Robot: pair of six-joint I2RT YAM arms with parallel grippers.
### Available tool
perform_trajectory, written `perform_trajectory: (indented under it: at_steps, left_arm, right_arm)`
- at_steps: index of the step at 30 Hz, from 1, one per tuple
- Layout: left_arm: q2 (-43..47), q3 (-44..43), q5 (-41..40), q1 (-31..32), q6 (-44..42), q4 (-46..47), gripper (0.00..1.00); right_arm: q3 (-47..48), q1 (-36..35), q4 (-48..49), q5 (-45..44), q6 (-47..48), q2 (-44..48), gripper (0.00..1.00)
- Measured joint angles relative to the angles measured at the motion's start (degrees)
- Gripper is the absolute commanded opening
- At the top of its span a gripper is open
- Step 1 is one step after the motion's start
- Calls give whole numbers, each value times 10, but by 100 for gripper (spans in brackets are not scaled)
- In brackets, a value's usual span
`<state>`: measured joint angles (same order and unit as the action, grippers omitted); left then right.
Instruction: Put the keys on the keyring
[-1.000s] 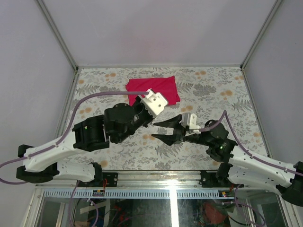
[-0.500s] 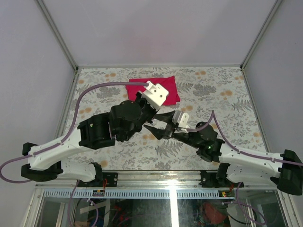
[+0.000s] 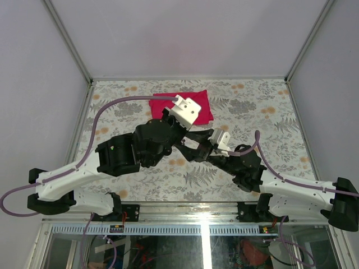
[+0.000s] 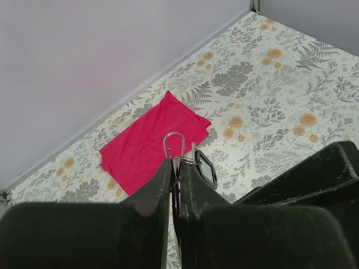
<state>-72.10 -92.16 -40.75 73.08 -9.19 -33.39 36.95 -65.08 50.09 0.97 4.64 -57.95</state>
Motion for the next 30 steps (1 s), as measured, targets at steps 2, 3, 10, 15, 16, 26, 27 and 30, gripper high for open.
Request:
perform_trajectory:
  at_steps: [2, 3, 10, 15, 16, 26, 27, 30]
  left_arm:
    - [-2, 0, -2, 0, 2, 0, 0]
    - [-3, 0, -2, 0, 2, 0, 0]
    - [-10, -6, -2, 0, 12, 0, 0]
    - [-10, -7, -1, 0, 20, 0, 0]
    - [-10, -7, -1, 0, 21, 0, 0]
    - [-12, -7, 7, -2, 28, 0, 31]
    - [-12, -7, 7, -2, 29, 2, 34]
    - [-12, -7, 8, -2, 30, 4, 39]
  right_arm:
    - [0, 0, 4, 0, -1, 1, 50]
    - [1, 0, 6, 0, -1, 1, 50]
    - [10, 0, 38, -1, -5, -19, 40]
    - [19, 0, 48, 0, -9, -40, 21]
    - [20, 0, 48, 0, -10, -42, 15]
    - [27, -2, 43, 5, -28, -44, 0]
    - [27, -2, 41, 6, -32, -44, 0]
    - [27, -2, 28, 7, -41, -44, 0]
